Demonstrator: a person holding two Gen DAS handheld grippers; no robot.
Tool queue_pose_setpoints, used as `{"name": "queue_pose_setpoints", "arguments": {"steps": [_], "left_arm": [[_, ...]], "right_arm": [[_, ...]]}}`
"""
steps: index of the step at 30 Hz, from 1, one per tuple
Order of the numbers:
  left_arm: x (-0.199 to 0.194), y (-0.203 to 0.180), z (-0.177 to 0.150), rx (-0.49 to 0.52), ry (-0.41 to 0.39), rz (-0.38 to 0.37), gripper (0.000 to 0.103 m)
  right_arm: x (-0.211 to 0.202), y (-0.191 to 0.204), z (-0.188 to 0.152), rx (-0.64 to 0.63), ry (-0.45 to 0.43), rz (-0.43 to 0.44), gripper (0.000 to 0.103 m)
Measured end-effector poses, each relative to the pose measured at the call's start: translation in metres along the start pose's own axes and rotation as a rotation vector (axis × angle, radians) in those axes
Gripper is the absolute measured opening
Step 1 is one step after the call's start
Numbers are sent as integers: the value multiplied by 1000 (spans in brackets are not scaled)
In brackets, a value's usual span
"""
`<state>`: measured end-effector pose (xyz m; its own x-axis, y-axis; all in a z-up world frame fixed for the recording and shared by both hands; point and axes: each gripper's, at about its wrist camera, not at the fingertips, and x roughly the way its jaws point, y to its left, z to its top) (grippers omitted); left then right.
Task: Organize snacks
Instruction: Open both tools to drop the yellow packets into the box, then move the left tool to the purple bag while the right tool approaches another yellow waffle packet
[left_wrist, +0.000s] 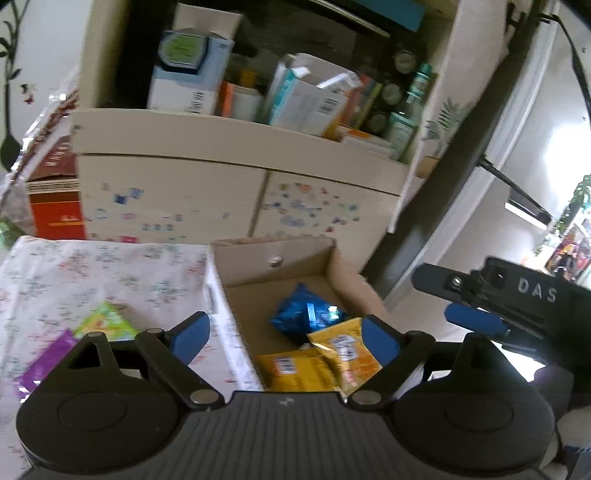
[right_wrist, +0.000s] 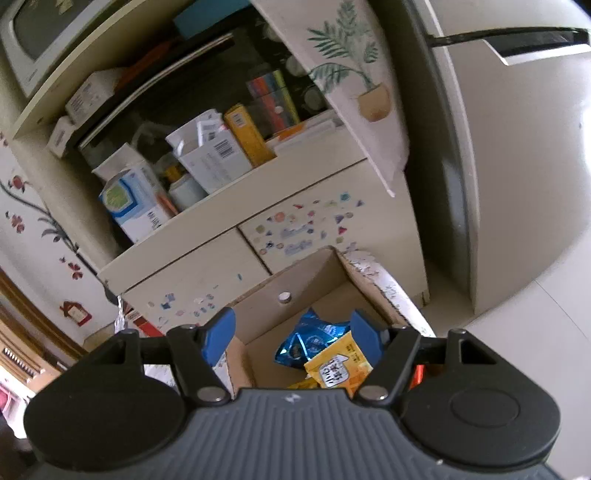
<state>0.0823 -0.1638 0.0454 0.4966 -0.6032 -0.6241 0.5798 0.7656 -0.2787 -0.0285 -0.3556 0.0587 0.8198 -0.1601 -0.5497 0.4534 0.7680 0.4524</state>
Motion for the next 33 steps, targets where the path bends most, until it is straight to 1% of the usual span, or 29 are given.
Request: {"name": "queue_pose_setpoints", "arguments": {"steps": [8,12,16,20,22,27,33], "left_arm": [[-24,34,7,-12,-10,87,92],[-36,51,10,-33,-13,116,92],[-48,73,13,-43,-19,165,92],[-61,101,13,-95,-17,205,94],[-64,115,12,-127,-7,226,94],[-64,137,6,-147,22,287,94],[-46,159,-3,-152,70,306,94]], "right_arm": [[5,19,-10,-65,23,69,70],[6,32,-18,-117,39,125,71],[7,51,-30,-194,65,192,70],[11,71,-45,-263,105,256,70],[12,79,-54,-298,129,274,70],[16,97,-76,-374,184,296,70],[22,109,-96,-426,241,321,70]]}}
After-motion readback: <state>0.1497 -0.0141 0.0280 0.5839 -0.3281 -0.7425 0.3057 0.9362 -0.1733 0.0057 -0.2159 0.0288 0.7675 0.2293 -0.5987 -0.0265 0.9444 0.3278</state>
